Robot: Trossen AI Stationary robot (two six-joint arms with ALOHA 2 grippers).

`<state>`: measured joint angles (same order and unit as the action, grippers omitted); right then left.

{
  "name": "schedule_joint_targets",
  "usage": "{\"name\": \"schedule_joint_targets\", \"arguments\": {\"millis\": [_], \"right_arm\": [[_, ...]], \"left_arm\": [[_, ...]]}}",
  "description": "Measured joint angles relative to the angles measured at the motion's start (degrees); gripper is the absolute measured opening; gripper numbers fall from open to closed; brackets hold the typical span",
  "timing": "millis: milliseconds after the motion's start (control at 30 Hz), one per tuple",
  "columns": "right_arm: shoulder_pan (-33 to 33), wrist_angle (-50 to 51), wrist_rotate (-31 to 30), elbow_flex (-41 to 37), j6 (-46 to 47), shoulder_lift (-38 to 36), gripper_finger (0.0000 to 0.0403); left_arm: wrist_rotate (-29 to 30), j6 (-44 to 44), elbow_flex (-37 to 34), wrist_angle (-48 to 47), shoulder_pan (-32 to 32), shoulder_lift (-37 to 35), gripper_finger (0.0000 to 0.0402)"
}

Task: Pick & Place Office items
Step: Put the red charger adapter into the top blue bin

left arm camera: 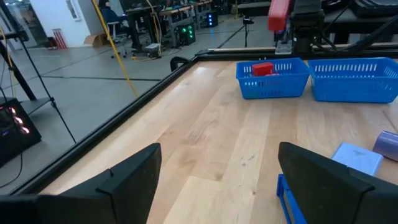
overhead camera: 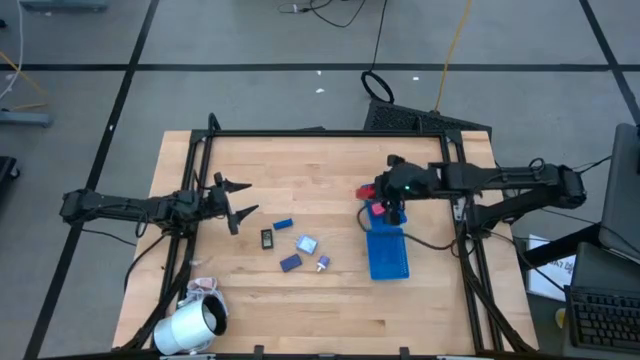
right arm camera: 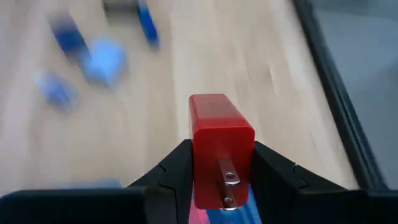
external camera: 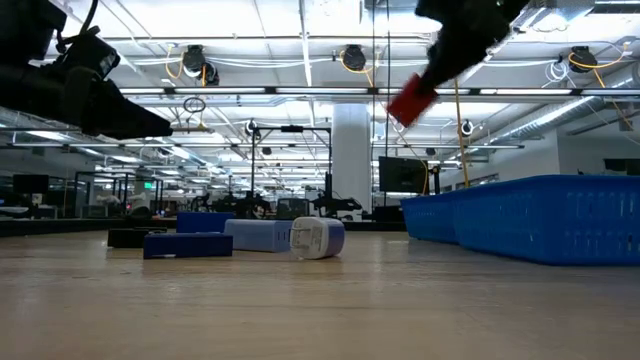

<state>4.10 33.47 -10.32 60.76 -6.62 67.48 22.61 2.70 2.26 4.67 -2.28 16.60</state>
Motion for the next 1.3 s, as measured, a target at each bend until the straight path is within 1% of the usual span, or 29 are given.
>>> {"name": "schedule_joint_targets", "arguments": {"millis": [67,200,333,500,633,767,933,1133,1300], "right_arm": [[1.66,6.74,-1.82,2.73,-2.57,2.15,0.0115],[5.50,11.95,-1.80,5.15,-9.92,5.52,0.0115],[8.19,13.28,-1.61,5.20,-16.29,8.87,0.0115],[9.89,13.17,-1.61,5.20,-19.78,12.19,0.0115],[10.25,13.45,-1.45,5.20,-21.40,14.21,0.0115],[10.25,14.31,-1.34,5.20,-22.97,15.71,0.0115],[10.58,15.53,1.27,5.17,-23.03,17.29,0.0115],[10.58,15.39,1.41,5.20,-23.05,17.53,0.0115],[10.92,15.18,0.50,5.20,-23.74,17.55,0.0115]], "left_arm": [[-0.02,0.02,0.00,-0.01,0.00,0.00,0.0328],[-0.01,0.01,0.00,0.00,0.00,0.00,0.0323],[-0.01,0.02,0.02,0.00,0.00,0.00,0.0314],[0.00,-0.06,0.04,0.00,0.00,0.00,0.0306],[0.00,-0.13,0.04,0.00,0.00,0.00,0.0303],[-0.02,-0.17,0.04,0.00,0.00,0.00,0.0310],[-0.02,-0.16,0.04,0.00,-0.02,0.00,0.0320],[-0.02,-0.17,0.06,0.00,-0.02,0.00,0.0328],[-0.02,-0.15,0.07,0.00,-0.02,0.00,0.0321]]}}
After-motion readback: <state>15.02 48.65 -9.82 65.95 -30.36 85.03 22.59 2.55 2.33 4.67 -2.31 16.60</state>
